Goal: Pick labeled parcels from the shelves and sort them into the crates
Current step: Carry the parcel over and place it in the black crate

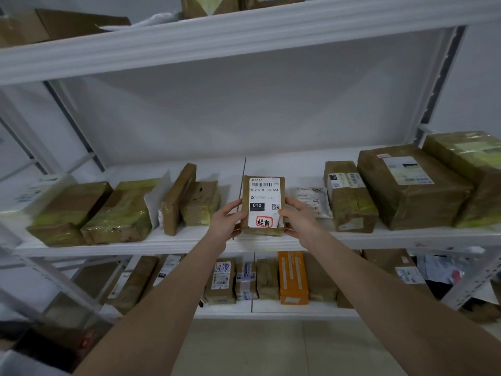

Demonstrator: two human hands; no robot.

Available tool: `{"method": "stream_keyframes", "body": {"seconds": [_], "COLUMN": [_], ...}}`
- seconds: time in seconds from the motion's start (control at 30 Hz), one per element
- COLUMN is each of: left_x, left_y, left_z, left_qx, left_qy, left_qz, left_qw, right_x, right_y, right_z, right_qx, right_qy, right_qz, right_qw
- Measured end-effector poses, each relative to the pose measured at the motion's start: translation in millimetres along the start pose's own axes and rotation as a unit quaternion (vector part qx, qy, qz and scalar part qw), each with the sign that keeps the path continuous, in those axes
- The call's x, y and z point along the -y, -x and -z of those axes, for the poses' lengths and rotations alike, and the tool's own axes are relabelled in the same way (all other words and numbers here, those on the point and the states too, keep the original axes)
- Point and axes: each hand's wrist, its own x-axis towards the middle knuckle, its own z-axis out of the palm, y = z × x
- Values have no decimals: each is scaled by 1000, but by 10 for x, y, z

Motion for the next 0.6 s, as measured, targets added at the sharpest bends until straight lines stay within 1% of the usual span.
{"method": "stream_keyframes", "body": {"seconds": [0.13, 0.3, 0.5, 0.6], "left_x": [72, 226, 524, 679], "left_y": [118, 342, 700, 874], "left_z": [132, 424, 1013, 1406], "left_qx": [-8, -37, -116, -145], "left_qy": [18, 34, 73, 68], "left_qz": [-6, 6, 54, 66], "left_qw": [1000, 999, 989, 985], "right_x": [-83, -245, -562, -754], "right_y": [17, 31, 150, 208], "right_z": [-96, -315, -865, -1260], "right_qx": [7, 21, 77, 112], "right_qy": [9, 41, 112, 142], "right_qz": [0, -14, -22, -28], "right_qw": [1000, 999, 991, 983]}}
